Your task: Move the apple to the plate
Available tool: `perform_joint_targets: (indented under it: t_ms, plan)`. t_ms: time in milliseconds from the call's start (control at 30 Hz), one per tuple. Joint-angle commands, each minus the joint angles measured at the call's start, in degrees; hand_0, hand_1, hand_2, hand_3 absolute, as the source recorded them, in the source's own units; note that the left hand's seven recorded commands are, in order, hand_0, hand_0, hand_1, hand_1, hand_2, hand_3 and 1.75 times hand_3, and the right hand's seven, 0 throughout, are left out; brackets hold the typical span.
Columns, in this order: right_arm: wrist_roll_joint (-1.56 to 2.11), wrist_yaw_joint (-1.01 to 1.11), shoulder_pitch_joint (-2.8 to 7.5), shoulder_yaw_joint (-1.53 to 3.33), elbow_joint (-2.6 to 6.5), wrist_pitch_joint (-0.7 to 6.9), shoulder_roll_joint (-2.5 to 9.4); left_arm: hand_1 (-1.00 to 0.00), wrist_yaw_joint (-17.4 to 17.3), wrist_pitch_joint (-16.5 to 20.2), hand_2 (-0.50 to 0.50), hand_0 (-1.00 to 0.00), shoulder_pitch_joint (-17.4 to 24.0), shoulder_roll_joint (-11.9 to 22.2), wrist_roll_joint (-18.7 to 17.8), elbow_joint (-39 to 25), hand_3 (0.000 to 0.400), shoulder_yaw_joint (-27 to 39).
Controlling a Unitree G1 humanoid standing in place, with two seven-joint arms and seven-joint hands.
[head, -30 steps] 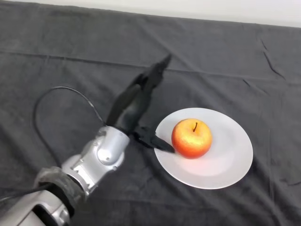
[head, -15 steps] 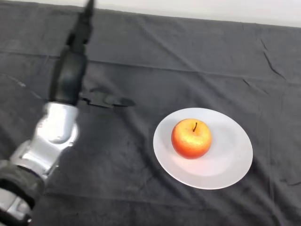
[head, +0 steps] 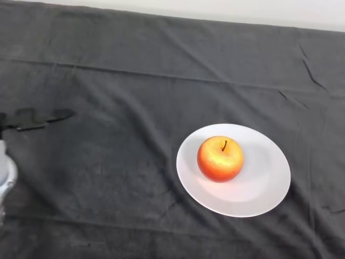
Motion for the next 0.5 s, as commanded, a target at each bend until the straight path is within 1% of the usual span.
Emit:
perform_joint_targets:
  t_ms: [33, 167, 267, 400, 500]
  plan:
    - [0.22, -0.04, 7.29, -0.57, 2.99, 1.35, 7.34, 0.00, 0.86, 0.47, 0.00, 0.00, 2.70, 3.88, -1.35, -3.29, 0.000, 2.17]
    - [0.22, -0.04, 7.29, -0.57, 2.98, 1.36, 7.34, 0.00, 1.63, 1.16, 0.00, 0.00, 5.52, 5.81, -2.99, -5.49, 0.000, 6.91]
    - [0.23, -0.04, 7.29, -0.56, 2.98, 1.36, 7.35, 0.00, 2.52, 1.03, 0.00, 0.00, 6.65, 6.44, -3.27, -5.66, 0.000, 9.93]
    - [0.23, -0.04, 7.29, -0.56, 2.98, 1.36, 7.34, 0.00, 4.16, 0.65, 0.00, 0.00, 6.91, 6.28, -2.34, -4.81, 0.000, 12.76]
    - [0.23, -0.05, 7.29, -0.56, 2.99, 1.35, 7.34, 0.00, 5.86, 0.93, 0.00, 0.00, 6.52, 5.62, -0.84, -4.54, 0.000, 14.02]
